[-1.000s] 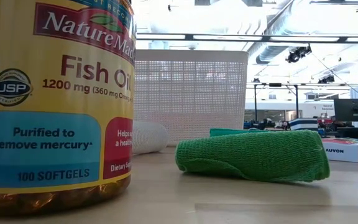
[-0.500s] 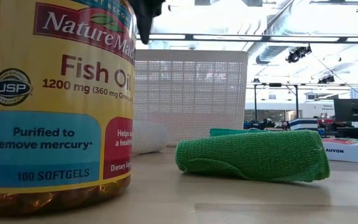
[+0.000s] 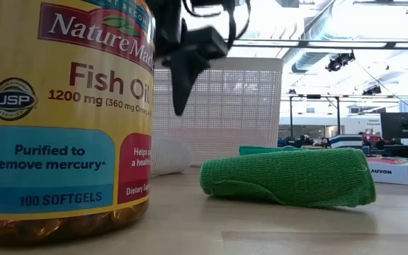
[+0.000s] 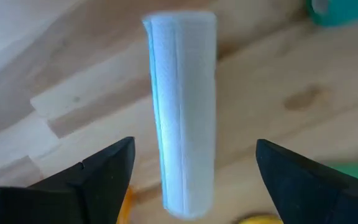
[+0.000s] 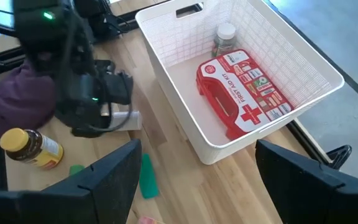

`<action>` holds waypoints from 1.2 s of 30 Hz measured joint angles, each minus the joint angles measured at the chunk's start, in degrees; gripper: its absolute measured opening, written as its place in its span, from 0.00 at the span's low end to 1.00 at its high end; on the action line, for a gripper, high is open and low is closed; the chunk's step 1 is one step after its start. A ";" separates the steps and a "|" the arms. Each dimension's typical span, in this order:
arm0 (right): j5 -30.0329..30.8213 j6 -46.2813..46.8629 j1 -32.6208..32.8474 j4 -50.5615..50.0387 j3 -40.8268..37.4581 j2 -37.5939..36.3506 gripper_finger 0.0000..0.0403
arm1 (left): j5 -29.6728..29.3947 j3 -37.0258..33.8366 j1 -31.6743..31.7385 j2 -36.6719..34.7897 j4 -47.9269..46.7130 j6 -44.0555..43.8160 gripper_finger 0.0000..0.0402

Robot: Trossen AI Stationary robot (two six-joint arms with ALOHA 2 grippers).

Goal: Pick & place medical supplies in basket/bin
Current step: Put the white bandage into the white bin

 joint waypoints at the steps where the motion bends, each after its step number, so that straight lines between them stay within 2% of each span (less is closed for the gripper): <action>1: -0.04 -0.02 0.00 0.00 0.00 0.00 0.76 | 0.72 0.00 0.65 0.52 0.14 0.15 0.89; 10: -1.36 -0.20 0.00 0.01 0.00 -0.42 0.76 | 4.30 -0.03 1.74 4.37 2.14 1.11 0.78; 15: 0.09 -0.20 0.00 0.02 0.00 -0.85 0.76 | 4.49 0.09 1.80 6.17 3.26 3.31 0.73; 23: 0.15 -0.19 0.00 0.03 0.00 -1.53 0.76 | 9.87 0.12 2.73 9.46 5.92 8.34 0.63; 28: 1.24 -0.17 0.00 0.01 0.00 -1.82 0.76 | 10.71 0.01 2.90 9.59 7.06 10.23 0.59; 36: 5.12 -0.60 0.00 0.01 0.00 -2.29 0.76 | 12.63 5.15 2.90 8.88 6.99 15.02 0.45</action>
